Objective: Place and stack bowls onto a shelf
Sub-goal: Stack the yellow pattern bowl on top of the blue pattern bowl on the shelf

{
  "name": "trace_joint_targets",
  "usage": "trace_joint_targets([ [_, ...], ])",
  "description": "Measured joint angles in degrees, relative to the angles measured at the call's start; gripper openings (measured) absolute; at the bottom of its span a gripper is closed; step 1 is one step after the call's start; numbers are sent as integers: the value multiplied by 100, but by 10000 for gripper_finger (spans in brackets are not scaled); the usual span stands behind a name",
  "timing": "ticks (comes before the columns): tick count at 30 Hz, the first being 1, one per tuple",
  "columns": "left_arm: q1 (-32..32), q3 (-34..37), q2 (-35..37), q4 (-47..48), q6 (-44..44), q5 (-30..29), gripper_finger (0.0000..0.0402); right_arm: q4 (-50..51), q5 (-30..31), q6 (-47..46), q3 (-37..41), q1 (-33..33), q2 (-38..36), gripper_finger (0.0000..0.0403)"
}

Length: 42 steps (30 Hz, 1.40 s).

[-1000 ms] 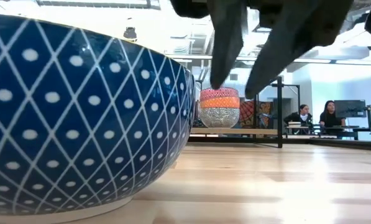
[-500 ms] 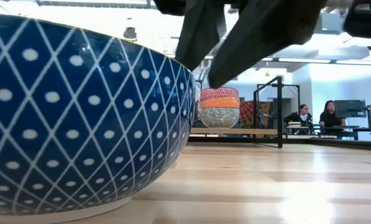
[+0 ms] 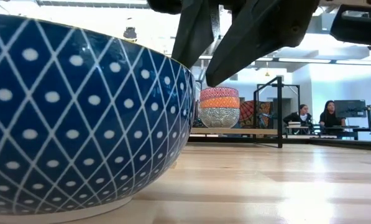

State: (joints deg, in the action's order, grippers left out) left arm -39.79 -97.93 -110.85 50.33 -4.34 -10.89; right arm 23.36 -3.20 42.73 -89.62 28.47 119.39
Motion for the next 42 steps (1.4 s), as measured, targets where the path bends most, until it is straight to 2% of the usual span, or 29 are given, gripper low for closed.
trace_joint_targets([
  [2, 0, 0, 0, 14, -23, 68, 187, -1, 0, 246, 0, 0, 0, 119],
  [7, -60, 0, 2, 480, -275, 1476, 187, -100, -21, 719, 2, -30, 0, 119],
  [9, -137, 0, 2, 752, -399, 1643, 187, -156, -155, 773, 2, -71, 0, 119],
  [12, -224, 0, 2, 1206, -676, 1450, 187, -146, -428, 774, 2, -137, 0, 119],
  [18, -327, 0, 11, 2534, -1556, 1322, 185, -115, -465, 772, 2, -167, 0, 119],
  [22, -438, -38, 45, 3021, -1680, 1302, 169, -96, -802, 619, -10, -179, 164, 119],
  [31, -470, -57, 131, 2286, -1385, 424, 141, -242, -597, 551, 18, -201, 381, 119],
  [38, -479, -57, 131, 1218, -405, 337, 139, -314, -560, 488, 2, -201, 422, 107],
  [42, -444, -57, 131, 982, -277, 112, 139, -302, -560, 486, 2, -226, 455, 95],
])
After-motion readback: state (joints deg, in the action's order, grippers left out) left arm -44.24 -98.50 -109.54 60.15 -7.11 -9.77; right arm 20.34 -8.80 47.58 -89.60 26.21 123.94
